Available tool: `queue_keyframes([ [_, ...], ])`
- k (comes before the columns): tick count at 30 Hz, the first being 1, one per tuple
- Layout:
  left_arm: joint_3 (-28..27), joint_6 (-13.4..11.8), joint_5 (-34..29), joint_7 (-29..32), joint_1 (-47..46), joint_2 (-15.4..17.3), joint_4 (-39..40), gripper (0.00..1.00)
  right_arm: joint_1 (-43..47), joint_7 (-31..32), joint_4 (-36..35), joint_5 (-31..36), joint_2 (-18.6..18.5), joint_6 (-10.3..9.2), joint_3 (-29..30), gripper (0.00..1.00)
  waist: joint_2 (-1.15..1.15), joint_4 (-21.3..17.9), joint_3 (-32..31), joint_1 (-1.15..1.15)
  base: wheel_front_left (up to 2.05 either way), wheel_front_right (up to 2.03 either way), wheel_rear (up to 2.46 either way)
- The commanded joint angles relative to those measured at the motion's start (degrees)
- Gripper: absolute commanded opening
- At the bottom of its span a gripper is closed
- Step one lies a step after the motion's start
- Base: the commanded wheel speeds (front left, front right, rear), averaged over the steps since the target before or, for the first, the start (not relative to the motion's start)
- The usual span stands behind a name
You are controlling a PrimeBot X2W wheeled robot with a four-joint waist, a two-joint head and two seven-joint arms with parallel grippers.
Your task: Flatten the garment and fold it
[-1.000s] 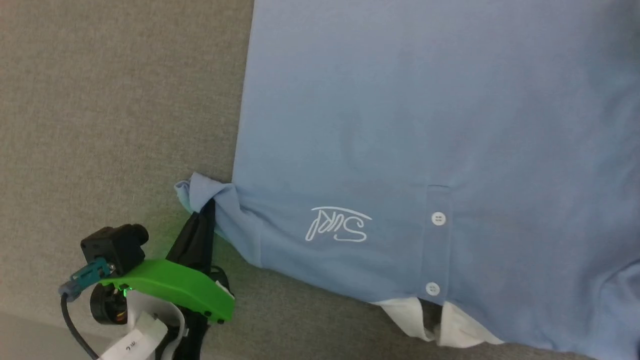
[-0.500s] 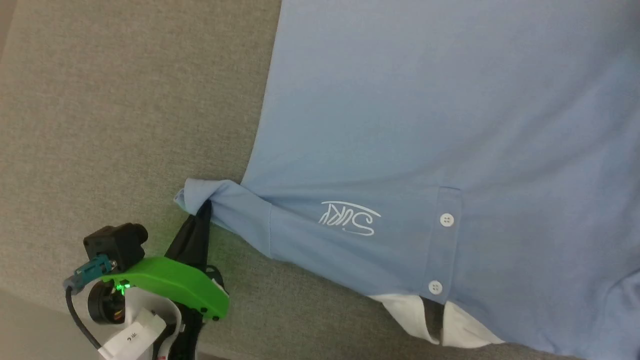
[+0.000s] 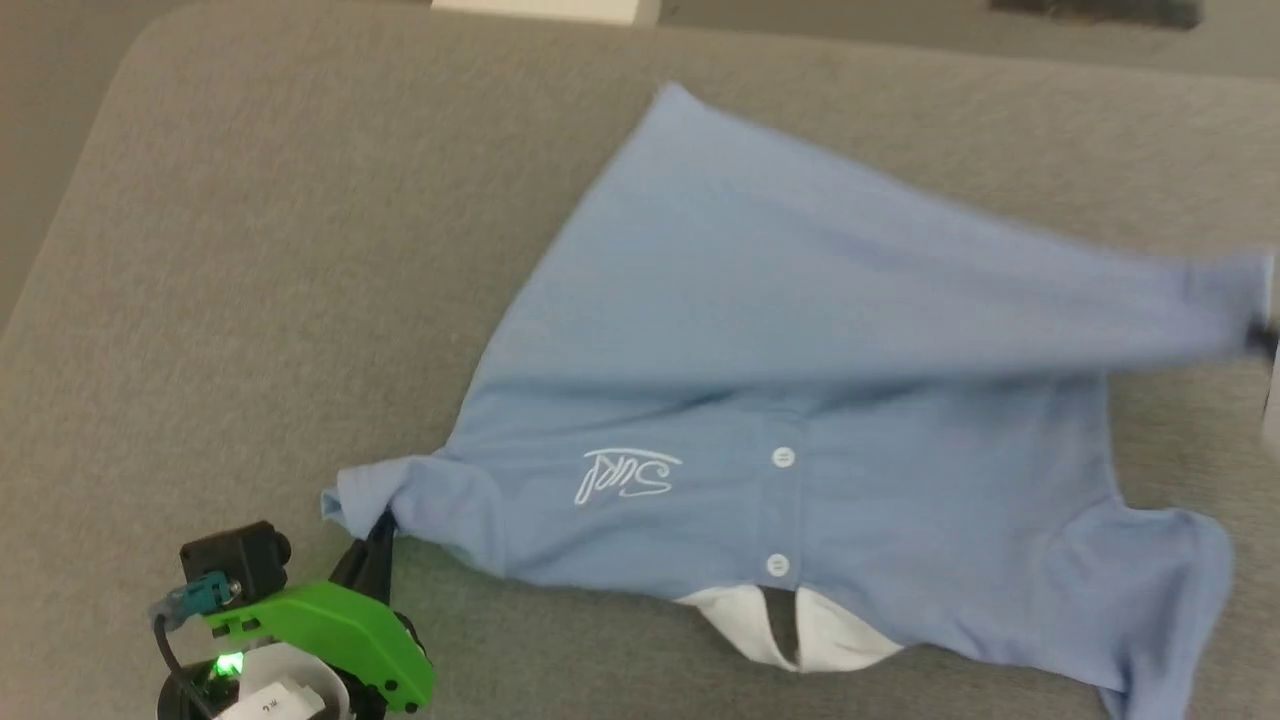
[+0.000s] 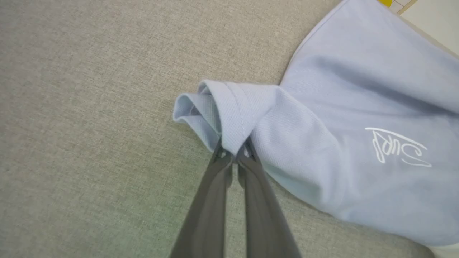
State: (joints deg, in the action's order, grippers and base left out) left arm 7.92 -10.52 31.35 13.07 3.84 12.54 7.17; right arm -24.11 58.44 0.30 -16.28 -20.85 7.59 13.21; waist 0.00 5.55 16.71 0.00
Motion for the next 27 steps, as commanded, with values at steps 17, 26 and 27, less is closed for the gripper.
queue_keyframes([
  [17,0.60,-1.47,1.01,1.26,3.04,-0.10,-1.13,0.00,27.97,-5.11,-9.18,-7.97,15.34,-0.10,1.51,1.00,0.00,-9.56,-11.59,0.00,0.00,0.00,0.00],
  [26,1.36,-1.98,0.58,1.54,2.60,-0.18,0.64,0.00,13.76,-26.78,-7.44,-12.25,10.50,-0.10,-3.48,1.00,0.00,-5.61,-9.73,0.00,0.00,0.00,0.00],
  [27,1.59,-1.99,0.48,1.59,2.33,-0.24,0.90,0.00,11.24,-27.36,-6.04,-11.84,9.70,-0.10,-5.15,1.00,0.00,-4.81,-8.96,0.00,0.00,0.00,0.00],
])
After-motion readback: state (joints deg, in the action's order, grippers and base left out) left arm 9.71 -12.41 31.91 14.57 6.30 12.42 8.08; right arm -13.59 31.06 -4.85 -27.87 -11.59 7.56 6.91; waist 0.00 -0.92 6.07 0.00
